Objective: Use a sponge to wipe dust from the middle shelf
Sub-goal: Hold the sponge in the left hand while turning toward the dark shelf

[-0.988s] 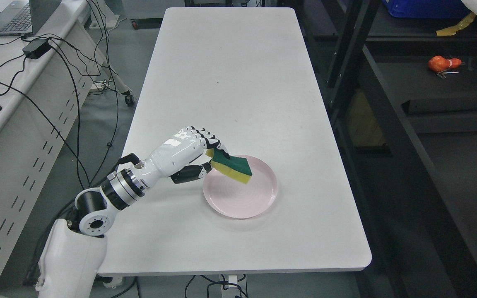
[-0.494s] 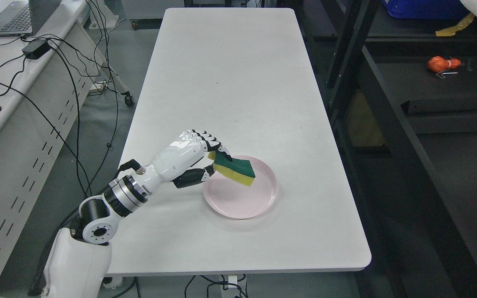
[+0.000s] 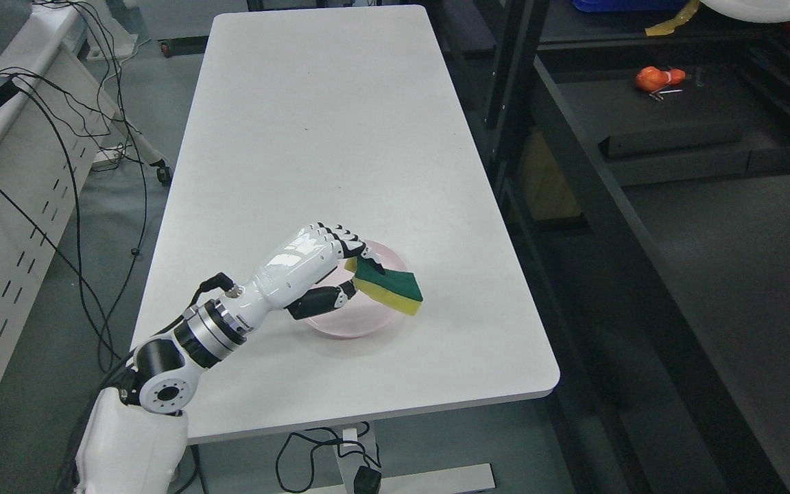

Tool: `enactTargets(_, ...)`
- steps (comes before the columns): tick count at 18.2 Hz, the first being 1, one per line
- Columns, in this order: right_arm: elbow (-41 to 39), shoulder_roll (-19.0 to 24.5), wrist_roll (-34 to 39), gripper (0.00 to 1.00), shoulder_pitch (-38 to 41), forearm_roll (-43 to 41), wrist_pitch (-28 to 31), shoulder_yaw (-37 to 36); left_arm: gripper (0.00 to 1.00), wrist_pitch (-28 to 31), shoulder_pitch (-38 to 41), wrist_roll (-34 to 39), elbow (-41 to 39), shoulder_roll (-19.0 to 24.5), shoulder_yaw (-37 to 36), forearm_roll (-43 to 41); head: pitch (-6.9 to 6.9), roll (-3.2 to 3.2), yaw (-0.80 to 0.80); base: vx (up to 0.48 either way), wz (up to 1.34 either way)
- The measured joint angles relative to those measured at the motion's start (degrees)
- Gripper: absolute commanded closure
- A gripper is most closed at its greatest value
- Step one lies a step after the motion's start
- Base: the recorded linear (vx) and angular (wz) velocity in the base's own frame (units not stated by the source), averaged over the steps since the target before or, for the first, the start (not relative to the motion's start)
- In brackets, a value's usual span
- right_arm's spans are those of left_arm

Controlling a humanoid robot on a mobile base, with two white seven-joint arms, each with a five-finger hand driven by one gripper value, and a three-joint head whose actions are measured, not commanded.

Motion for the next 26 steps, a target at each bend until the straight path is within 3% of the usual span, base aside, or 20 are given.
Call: enactTargets(26, 0.0, 0.0, 0.0, 0.0, 0.0, 0.0, 0.0, 0.0, 1.0, 0.0, 2.5, -0.1, 0.1, 0.0, 2.9, 0.4, 0.0, 0.0, 0.0, -0.193, -0.33)
